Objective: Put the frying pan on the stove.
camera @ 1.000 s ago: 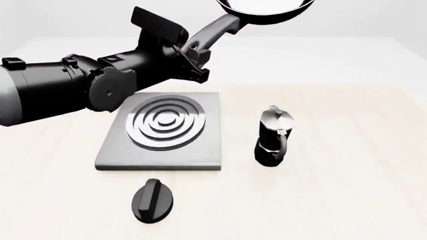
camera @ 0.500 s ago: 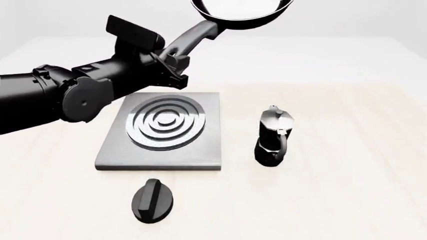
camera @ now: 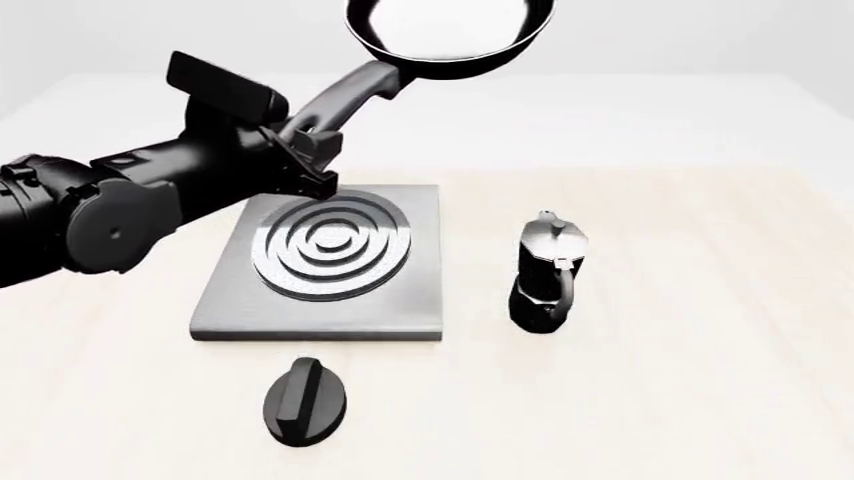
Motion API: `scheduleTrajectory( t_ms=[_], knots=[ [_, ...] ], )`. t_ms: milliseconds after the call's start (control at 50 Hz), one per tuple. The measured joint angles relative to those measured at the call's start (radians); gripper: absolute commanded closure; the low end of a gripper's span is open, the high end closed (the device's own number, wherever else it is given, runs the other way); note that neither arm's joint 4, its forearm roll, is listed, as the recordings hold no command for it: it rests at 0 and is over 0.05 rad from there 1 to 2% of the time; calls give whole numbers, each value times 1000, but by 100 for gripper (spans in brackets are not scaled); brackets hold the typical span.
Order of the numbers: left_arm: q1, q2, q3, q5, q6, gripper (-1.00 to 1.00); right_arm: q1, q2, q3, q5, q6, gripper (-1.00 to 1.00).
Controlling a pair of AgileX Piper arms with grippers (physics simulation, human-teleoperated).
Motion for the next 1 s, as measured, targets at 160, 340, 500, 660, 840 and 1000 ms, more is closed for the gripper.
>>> scheduleTrajectory(
  t_ms=[160,340,500,660,840,1000],
  knots=[
    [17,-42,34,13,4,100,0,0,2,-1,0,-100],
    [32,-87,78,27,7,100,0,0,6,-4,0,-100],
    [43,-127,118,39,8,100,-1,0,7,-4,0,-100],
    [49,-165,151,49,7,100,-2,0,8,-3,0,-100],
    [59,-214,190,64,6,100,-2,0,10,-4,-1,-100],
    [72,-270,237,82,2,100,-3,0,12,-4,-2,-100]
  ],
)
